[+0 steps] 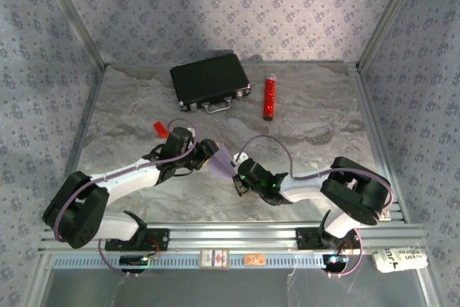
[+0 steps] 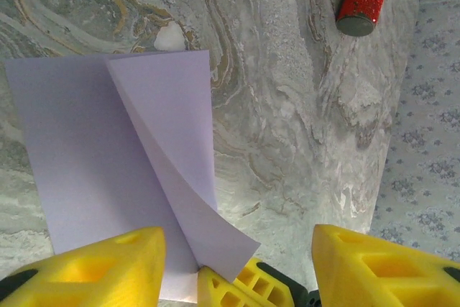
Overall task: Fold a paper plane with a square sheet of paper (pick it up from the middle)
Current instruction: Fourth fold the wing at the center of the table.
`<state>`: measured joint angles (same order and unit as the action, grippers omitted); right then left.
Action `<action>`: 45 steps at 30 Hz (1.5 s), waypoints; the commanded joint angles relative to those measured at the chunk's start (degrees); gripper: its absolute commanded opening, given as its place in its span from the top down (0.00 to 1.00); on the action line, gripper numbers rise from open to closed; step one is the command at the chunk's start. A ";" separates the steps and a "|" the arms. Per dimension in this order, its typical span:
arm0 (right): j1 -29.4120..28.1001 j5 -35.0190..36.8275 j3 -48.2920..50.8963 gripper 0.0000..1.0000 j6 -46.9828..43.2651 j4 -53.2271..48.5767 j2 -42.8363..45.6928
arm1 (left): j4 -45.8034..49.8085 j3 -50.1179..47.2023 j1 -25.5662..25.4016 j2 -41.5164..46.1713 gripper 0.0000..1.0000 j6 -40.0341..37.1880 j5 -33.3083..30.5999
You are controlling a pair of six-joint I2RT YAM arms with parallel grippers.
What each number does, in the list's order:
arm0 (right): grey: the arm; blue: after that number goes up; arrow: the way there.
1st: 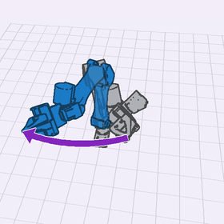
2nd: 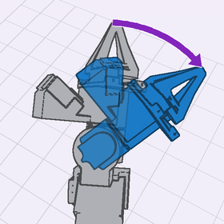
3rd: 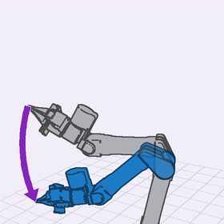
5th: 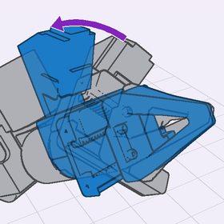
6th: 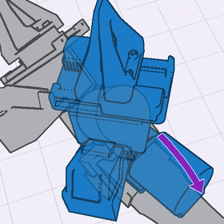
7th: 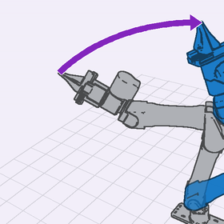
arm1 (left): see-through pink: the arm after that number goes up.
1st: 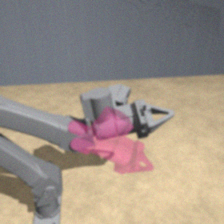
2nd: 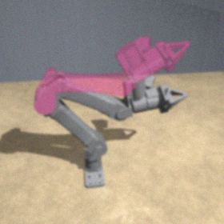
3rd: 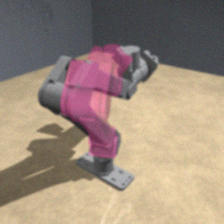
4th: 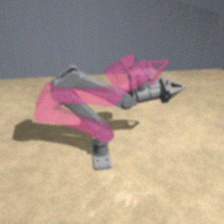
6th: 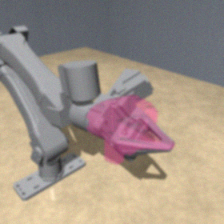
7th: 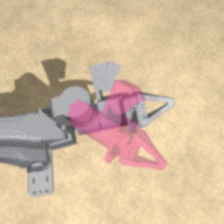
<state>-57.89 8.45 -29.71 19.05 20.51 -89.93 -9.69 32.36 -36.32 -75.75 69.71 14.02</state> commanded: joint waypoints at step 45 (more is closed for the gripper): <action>9.71 -25.93 -5.79 0.85 15.26 -7.79 -3.56 | -16.94 -1.90 -1.62 -13.43 0.91 2.11 4.25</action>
<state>-48.45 -16.16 -34.83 33.69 15.40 -92.95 -26.98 28.53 -37.52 -88.84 72.99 19.38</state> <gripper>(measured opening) 0.148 0.091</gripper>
